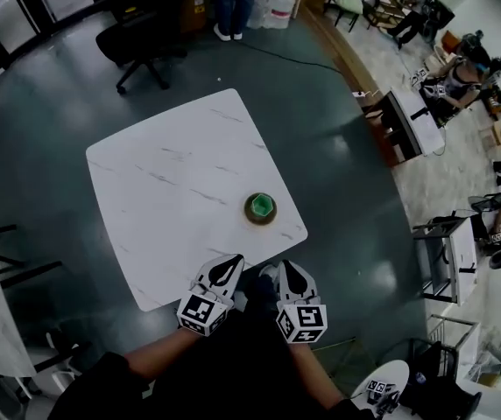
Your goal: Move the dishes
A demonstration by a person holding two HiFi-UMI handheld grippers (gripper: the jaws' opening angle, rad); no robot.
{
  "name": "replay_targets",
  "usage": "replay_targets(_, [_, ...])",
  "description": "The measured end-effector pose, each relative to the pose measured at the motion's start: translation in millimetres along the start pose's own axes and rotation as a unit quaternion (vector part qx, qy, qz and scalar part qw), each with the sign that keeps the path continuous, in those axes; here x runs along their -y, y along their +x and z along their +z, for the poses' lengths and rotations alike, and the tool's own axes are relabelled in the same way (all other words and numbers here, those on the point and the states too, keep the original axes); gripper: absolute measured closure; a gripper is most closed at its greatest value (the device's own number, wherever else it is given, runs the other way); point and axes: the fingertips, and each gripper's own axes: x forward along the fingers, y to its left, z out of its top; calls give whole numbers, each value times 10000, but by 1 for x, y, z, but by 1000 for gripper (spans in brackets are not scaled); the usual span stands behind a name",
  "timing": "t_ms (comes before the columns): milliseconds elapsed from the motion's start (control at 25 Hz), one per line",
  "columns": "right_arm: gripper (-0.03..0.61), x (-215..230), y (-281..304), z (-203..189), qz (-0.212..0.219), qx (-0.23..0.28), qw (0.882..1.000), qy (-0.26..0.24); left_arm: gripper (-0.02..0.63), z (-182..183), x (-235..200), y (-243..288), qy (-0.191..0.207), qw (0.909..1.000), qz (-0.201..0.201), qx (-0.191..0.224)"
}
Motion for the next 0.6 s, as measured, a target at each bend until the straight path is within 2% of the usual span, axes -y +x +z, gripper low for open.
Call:
replay_targets(160, [561,5,28,14,127,24,9999,-22,597,3,-19,12,-130,9997,195,22])
replay_targets(320, [561,16,53,24,177,43,9997,-174,597,4,-32,27,-91,9992,382,24])
replay_targets(600, [561,43,116,27,625,-370,9967,-376,597,9,-63,60,-17,9953,965,-13])
